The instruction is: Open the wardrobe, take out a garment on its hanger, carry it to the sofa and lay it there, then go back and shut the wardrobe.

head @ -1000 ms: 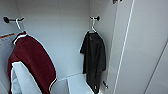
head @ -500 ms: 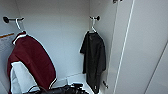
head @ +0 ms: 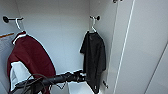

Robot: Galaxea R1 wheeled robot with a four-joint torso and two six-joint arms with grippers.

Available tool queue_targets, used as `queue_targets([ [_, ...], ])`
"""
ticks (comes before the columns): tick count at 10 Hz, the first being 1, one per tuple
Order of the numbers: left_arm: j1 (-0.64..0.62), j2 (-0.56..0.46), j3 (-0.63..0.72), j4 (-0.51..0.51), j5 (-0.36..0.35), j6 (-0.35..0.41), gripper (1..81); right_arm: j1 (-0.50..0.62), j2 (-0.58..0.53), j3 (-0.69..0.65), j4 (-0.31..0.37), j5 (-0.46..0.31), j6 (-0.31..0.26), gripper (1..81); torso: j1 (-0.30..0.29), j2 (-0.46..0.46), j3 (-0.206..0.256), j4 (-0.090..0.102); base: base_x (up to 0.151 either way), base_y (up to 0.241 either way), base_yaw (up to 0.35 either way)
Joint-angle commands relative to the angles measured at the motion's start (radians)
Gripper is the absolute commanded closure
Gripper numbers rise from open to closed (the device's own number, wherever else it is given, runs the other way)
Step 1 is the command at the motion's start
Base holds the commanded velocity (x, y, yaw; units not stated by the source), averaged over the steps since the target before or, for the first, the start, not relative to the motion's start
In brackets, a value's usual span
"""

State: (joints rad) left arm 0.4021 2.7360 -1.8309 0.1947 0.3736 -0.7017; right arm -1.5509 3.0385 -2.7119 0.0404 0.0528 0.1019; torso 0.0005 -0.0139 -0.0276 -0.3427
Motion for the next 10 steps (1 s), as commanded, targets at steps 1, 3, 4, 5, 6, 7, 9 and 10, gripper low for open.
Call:
queue_targets([
  [1,-0.234,-0.013,0.045,0.003,-0.009,-0.064,1.0,0.05,0.001,0.005,0.01,-0.054,0.002,1.0,0.0,0.0,0.0,0.0,0.0,0.0,0.0],
  [3,-0.265,-0.018,0.056,0.005,-0.03,-0.068,1.0,0.05,0.001,0.003,0.009,-0.054,0.002,1.0,0.0,0.0,0.0,0.0,0.0,0.0,0.0],
  [4,-0.272,-0.021,0.058,0.002,-0.081,-0.07,1.0,0.05,0.001,0.005,0.009,-0.054,0.002,1.0,0.0,0.0,0.0,0.0,0.0,0.0,0.0],
  [5,-0.282,-0.018,0.056,0.0,-0.093,-0.07,1.0,0.05,0.002,0.005,0.009,-0.054,0.002,1.0,0.001,0.0,0.0,0.0,0.0,0.0,0.0],
  [6,-0.297,-0.007,0.039,0.002,-0.093,-0.073,1.0,0.05,0.001,0.003,0.009,-0.054,0.002,1.0,0.001,0.0,0.0,0.0,0.0,0.0,0.0],
  [7,-0.32,0.007,0.007,0.002,-0.093,-0.081,1.0,0.05,0.001,0.0,0.009,-0.054,0.004,1.0,0.001,0.0,0.0,0.0,0.0,0.0,0.0],
  [9,-0.369,0.028,-0.024,0.002,-0.101,-0.122,1.0,0.051,0.002,0.0,0.009,-0.054,0.004,1.0,0.001,0.001,0.0,0.0,0.0,0.0,0.0],
  [10,-0.389,0.038,-0.038,0.0,-0.102,-0.153,1.0,0.051,0.001,0.003,0.009,-0.054,0.004,1.0,0.001,0.001,-0.001,0.0,0.0,0.0,0.0],
])
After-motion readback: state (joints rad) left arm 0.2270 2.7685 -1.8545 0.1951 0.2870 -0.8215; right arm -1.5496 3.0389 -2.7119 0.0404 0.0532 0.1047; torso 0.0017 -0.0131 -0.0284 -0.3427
